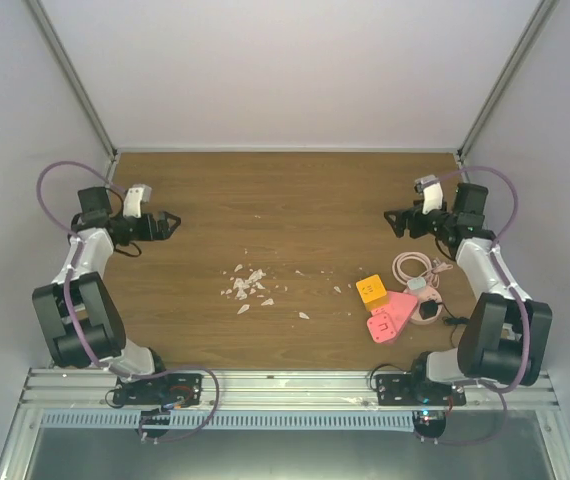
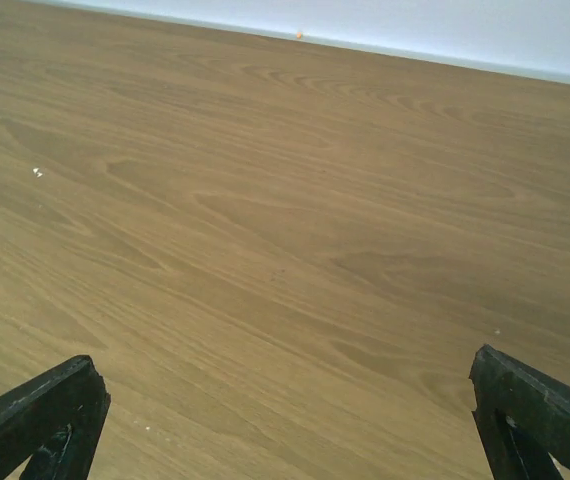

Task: Pull the plug off the socket

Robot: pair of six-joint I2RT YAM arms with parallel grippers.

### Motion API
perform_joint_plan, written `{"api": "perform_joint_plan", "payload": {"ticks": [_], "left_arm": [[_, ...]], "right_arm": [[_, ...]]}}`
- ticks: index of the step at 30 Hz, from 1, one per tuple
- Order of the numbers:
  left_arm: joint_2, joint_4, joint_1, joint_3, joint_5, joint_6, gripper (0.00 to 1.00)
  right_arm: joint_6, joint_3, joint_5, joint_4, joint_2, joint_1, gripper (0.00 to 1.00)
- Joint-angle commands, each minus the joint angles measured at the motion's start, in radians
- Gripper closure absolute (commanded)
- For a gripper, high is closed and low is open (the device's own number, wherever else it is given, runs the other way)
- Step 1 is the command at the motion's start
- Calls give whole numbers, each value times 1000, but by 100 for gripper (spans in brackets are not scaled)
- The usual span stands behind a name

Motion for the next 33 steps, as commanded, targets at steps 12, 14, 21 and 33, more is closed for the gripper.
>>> {"api": "perform_joint_plan", "payload": {"ticks": [12, 14, 21, 33], "left_arm": [[-136, 63, -125, -49, 68, 109, 1], [-141, 49, -148, -47, 76, 136, 1], [-169, 8, -263, -48, 55, 198, 1], [-224, -48, -436, -53, 71, 288, 1]], "right_arm": [[-246, 138, -102, -246, -7, 56, 0], [-320, 178, -124, -341, -6, 57, 0], [-643, 228, -133, -610, -47, 60, 0], [-1174, 162, 68, -908, -158, 67, 0]]}}
